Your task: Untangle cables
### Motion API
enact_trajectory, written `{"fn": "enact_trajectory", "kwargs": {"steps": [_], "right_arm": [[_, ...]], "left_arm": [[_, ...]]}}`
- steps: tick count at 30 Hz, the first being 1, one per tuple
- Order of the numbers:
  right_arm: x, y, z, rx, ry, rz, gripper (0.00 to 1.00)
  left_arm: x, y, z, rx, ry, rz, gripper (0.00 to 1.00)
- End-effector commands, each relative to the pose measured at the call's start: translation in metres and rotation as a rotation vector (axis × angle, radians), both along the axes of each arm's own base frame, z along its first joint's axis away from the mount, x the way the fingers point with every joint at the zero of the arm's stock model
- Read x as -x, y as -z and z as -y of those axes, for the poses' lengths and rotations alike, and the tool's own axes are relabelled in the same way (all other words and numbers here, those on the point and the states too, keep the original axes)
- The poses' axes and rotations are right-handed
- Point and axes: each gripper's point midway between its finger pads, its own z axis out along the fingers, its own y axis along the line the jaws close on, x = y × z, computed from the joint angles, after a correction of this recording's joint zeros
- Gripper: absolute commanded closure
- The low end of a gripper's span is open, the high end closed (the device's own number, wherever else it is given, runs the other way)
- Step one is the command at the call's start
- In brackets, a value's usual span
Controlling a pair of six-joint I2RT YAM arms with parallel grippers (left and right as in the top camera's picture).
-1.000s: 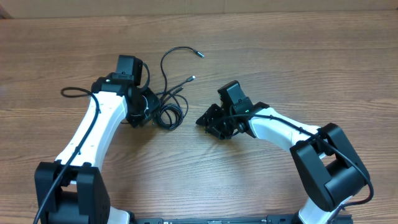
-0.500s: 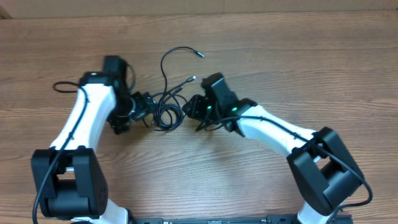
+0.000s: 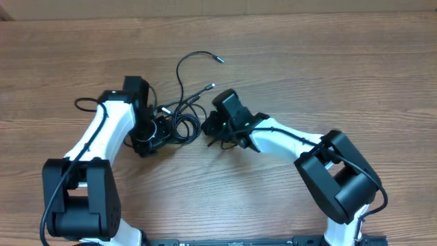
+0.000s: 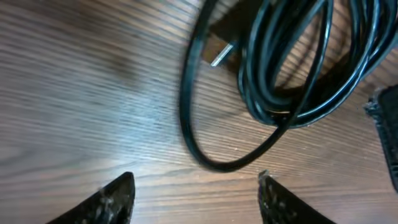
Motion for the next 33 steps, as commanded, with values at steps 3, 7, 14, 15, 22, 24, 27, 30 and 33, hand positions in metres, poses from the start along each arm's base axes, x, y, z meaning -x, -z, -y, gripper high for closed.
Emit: {"fn": "enact_trajectory", "kwargs": {"steps": [3,7,14,15,22,24,27,30,33], "right_arm": [[0.02,-0.002,-0.012,-0.074,-0.062,-0.105,0.71],[0.021,-0.002,-0.011,-0.072,-0.06,-0.108,0.7],[0.02,-0.002,-0.011,-0.069,-0.058,-0.105,0.69],[0.02,-0.002,-0.011,-0.07,-0.058,-0.105,0.69],[0.02,-0.002,-0.011,-0.07,-0.058,-0.105,0.69],[0.02,-0.002,-0.011,-0.07,-0.058,-0.105,0.69],[0.02,-0.002,-0.011,-0.07,-0.058,-0.105,0.69],[0.02,-0.002,-0.011,-0.07,-0.058,-0.105,0.69],[0.02,-0.002,-0.011,-0.07,-0.058,-0.105,0.69]], "left_arm": [[-0.027,0.013,0.026,-0.073,-0.112,0.105,0.38],[-0.045,0.012,0.033,-0.102,-0.209,0.172,0.62],[-0.041,0.017,0.026,-0.133,-0.239,0.161,0.62],[-0.04,0.021,0.026,-0.131,-0.261,0.16,0.62],[-0.044,0.027,0.025,-0.131,-0.272,0.194,0.75],[-0.044,0.036,0.025,-0.129,-0.292,0.209,0.75],[-0.044,0.043,0.027,-0.105,-0.316,0.223,0.74],[-0.047,0.042,0.029,-0.095,-0.315,0.234,0.75],[-0.051,0.041,0.03,-0.089,-0.316,0.25,0.74]]}}
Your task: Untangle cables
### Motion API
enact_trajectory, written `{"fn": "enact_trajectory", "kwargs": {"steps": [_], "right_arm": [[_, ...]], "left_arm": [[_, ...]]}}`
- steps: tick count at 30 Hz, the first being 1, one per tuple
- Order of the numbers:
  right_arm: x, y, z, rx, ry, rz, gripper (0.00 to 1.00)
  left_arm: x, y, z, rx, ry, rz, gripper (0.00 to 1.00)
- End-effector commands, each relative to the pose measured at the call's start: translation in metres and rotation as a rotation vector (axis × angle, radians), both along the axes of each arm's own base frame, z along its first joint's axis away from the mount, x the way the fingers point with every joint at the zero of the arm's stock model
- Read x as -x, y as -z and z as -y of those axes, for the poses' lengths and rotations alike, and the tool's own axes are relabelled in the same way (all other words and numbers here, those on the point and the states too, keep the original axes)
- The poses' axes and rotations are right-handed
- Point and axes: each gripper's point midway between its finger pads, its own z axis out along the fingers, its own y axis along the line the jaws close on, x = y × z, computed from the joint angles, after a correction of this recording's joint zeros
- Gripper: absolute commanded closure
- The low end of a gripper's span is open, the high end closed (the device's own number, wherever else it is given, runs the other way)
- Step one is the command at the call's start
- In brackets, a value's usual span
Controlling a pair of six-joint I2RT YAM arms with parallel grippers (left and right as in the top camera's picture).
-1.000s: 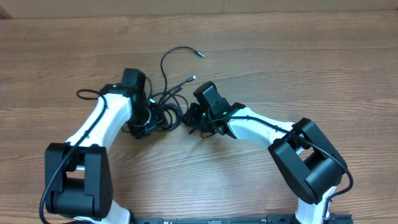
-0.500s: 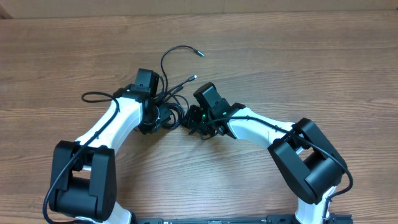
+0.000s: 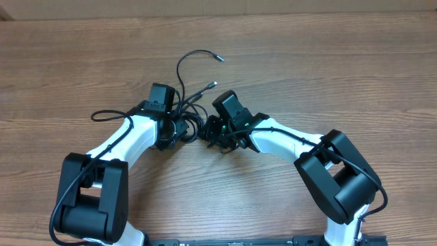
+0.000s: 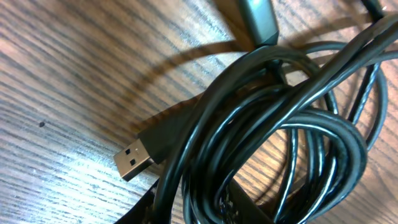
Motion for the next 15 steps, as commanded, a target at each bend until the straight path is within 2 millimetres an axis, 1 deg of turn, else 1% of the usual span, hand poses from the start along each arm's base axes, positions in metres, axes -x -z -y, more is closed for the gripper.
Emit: {"fn": "enact_trajectory", "kwargs": {"steps": [1,3,5,6,7,9,10,11,13,15], "right_arm": [[-0.003,-0.002,-0.001,-0.006,0.002,0.007,0.69],[-0.003,-0.002,-0.001,-0.006,0.002,0.007,0.69],[-0.003,-0.002,-0.001,-0.006,0.002,0.007,0.69],[-0.003,-0.002,-0.001,-0.006,0.002,0.007,0.69],[-0.003,-0.002,-0.001,-0.006,0.002,0.007,0.69],[-0.003,-0.002,-0.001,-0.006,0.002,0.007,0.69],[-0.003,-0.002,-0.001,-0.006,0.002,0.007,0.69],[-0.003,-0.002,-0.001,-0.006,0.002,0.007,0.69],[-0.002,-0.001,-0.001,-0.004,0.002,0.003,0.69],[0.002,-0.001,-0.001,-0.004,-0.018,-0.009,0.69]], "left_arm": [[0.0,0.003,0.002,0.005,-0.003,0.003,0.78],[0.0,0.003,0.002,0.005,-0.003,0.004,0.82],[0.001,0.004,0.003,0.006,-0.003,0.006,0.82],[0.002,0.008,0.003,0.008,-0.002,0.012,0.82],[0.004,0.012,0.002,0.01,-0.013,0.013,0.8],[0.004,0.014,0.002,0.016,-0.027,0.017,0.76],[0.003,0.014,0.002,0.016,-0.026,0.02,0.82],[0.003,0.014,0.002,0.016,-0.026,0.02,0.96],[0.003,0.013,0.003,0.026,-0.023,0.02,0.96],[0.002,0.008,0.007,0.084,-0.026,0.018,0.96]]}}
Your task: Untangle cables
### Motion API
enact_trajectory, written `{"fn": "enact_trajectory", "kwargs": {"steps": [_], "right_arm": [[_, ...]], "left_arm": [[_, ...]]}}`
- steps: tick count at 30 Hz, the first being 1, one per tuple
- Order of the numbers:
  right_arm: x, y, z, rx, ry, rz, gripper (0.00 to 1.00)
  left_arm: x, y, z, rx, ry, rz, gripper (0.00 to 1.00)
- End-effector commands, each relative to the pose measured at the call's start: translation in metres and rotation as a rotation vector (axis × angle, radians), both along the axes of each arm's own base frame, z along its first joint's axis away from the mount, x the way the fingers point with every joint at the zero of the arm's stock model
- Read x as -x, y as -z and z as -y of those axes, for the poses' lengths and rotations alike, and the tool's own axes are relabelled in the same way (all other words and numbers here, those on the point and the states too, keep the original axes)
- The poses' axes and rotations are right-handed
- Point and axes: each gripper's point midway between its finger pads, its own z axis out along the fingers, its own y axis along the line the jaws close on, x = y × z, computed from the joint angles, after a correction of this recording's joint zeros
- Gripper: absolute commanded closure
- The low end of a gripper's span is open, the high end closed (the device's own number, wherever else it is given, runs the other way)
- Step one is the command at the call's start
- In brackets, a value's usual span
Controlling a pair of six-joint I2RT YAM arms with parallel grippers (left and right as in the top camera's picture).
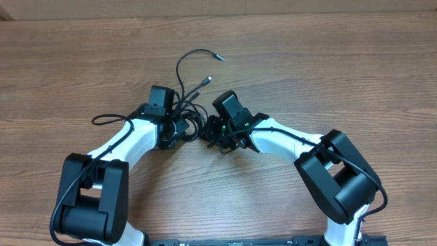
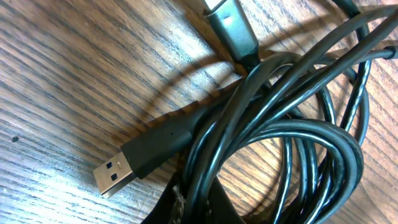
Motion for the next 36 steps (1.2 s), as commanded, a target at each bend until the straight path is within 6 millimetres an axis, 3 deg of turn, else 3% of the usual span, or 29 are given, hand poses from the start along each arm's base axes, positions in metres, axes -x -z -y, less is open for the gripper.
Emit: {"fn": "enact_trajectory", "kwargs": {"steps": [1,3,5,8,10,12,17,20,25,31,36], "right_arm": [[0.003,-0.004,-0.004,-0.024,-0.054,0.002,0.67],[0.005,-0.029,-0.008,-0.159,-0.211,0.035,0.63],[0.003,-0.045,-0.003,-0.254,-0.25,0.015,0.63],[-0.001,-0.048,0.004,-0.288,-0.242,-0.004,0.6],[0.007,-0.051,-0.003,-0.308,-0.267,-0.016,0.58],[0.012,-0.047,-0.009,-0.279,-0.224,-0.049,0.59],[-0.002,-0.036,-0.003,-0.208,-0.08,-0.069,0.63],[-0.014,-0.029,0.007,-0.148,-0.021,-0.035,0.69],[-0.033,-0.024,0.024,-0.104,0.112,-0.037,0.68],[-0.036,-0.022,0.025,-0.087,0.144,-0.024,0.65],[-0.024,-0.021,0.023,-0.102,0.113,-0.083,0.63]], "left_arm": [[0.008,0.0,0.007,0.09,0.001,-0.03,0.96],[0.005,-0.015,0.01,0.244,-0.045,-0.034,0.96],[0.002,-0.026,0.01,0.354,-0.086,-0.041,0.96],[0.005,-0.043,0.02,0.565,-0.155,-0.101,0.96],[0.006,-0.046,0.025,0.605,-0.205,-0.137,0.96],[0.011,-0.05,0.038,0.656,-0.211,-0.177,0.96],[0.017,-0.057,0.052,0.717,-0.186,-0.214,0.96],[0.024,-0.056,0.055,0.712,-0.186,-0.242,0.96],[0.029,-0.062,0.062,0.756,-0.135,-0.253,0.96],[0.029,-0.068,0.066,0.792,-0.113,-0.25,0.96],[0.012,-0.072,0.06,0.797,-0.095,-0.163,0.96]]}}
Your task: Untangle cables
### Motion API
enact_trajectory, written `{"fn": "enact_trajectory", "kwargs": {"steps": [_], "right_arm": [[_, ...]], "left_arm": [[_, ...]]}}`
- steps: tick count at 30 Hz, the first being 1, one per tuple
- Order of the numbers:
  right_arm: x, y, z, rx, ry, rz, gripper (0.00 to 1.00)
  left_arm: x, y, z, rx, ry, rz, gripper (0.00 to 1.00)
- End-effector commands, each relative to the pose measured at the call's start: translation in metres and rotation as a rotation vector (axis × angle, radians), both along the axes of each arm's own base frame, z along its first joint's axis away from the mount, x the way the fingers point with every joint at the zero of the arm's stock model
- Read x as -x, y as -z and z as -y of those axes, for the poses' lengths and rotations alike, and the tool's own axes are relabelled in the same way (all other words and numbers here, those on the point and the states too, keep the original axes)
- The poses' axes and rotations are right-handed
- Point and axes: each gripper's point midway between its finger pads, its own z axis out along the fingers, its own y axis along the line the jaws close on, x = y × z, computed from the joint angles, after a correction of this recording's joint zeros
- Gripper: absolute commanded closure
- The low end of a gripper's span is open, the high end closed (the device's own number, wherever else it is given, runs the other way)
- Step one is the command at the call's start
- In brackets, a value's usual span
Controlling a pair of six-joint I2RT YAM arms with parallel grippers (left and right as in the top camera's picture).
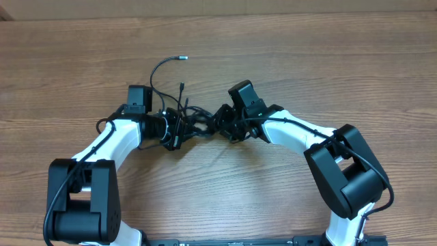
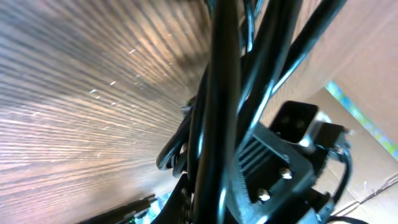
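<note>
Black cables [image 1: 193,117] form a tangled bundle stretched between my two grippers at the table's middle. My left gripper [image 1: 172,131] is shut on the bundle's left side. In the left wrist view thick strands [image 2: 221,93] run up out of its jaws, close to the lens and seemingly lifted off the wood. My right gripper [image 1: 221,123] grips the bundle's right side; its black body [image 2: 283,158] shows just behind the strands. One thin cable end [image 1: 179,59] arcs up and away from the tangle, and a shorter end [image 1: 183,86] pokes out above it.
The wooden table [image 1: 307,55] stretches all round the arms. A loop of the left arm's own wiring [image 1: 102,125] lies beside its forearm. Cardboard [image 2: 367,56] shows at the right of the left wrist view.
The left gripper has shifted left and the right gripper right and farther back. The bundle between them is now pulled out and lifted. The long free end now lies farther left.
At first the left gripper stood open beside the coil's left edge, the right gripper at its right. Then the left one sat over the coil among the strands and the USB plug. Now both hold the bundle, drawn apart.
</note>
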Motion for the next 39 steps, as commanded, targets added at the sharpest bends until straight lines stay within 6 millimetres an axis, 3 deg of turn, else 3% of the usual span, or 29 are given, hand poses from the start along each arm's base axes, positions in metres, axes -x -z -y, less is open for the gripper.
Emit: {"fn": "enact_trajectory", "kwargs": {"steps": [1,4,7,11,15,21,27,32,39], "right_arm": [[-0.002,-0.013,0.002,-0.019,0.0,0.004,0.63],[-0.012,-0.02,0.019,-0.088,-0.033,-0.007,0.63],[-0.003,-0.027,0.026,-0.166,-0.104,-0.046,0.6],[0.013,-0.04,0.012,-0.264,-0.213,-0.056,0.58],[0.021,-0.042,0.001,-0.276,-0.181,-0.118,0.59],[0.013,-0.039,-0.009,-0.246,-0.067,-0.151,0.59],[-0.002,-0.052,-0.021,-0.301,-0.031,-0.098,0.59],[-0.006,-0.039,-0.018,-0.213,0.029,-0.07,0.59],[-0.003,-0.002,0.022,0.021,0.143,-0.112,0.58]], "left_arm": [[-0.012,-0.013,-0.004,0.01,0.012,0.117,0.96],[-0.023,-0.012,-0.016,-0.028,0.003,0.182,0.96],[-0.026,-0.011,-0.027,-0.029,-0.047,0.152,0.96],[-0.021,-0.015,-0.022,0.038,-0.104,0.047,0.96],[-0.019,-0.021,-0.016,0.115,-0.177,-0.078,0.96],[-0.019,-0.027,-0.012,0.157,-0.168,-0.083,0.96],[-0.007,-0.022,-0.011,0.151,-0.173,-0.159,0.96],[-0.005,-0.03,-0.003,0.209,-0.169,-0.2,0.96],[-0.012,-0.048,-0.007,0.315,-0.168,-0.186,0.96]]}}
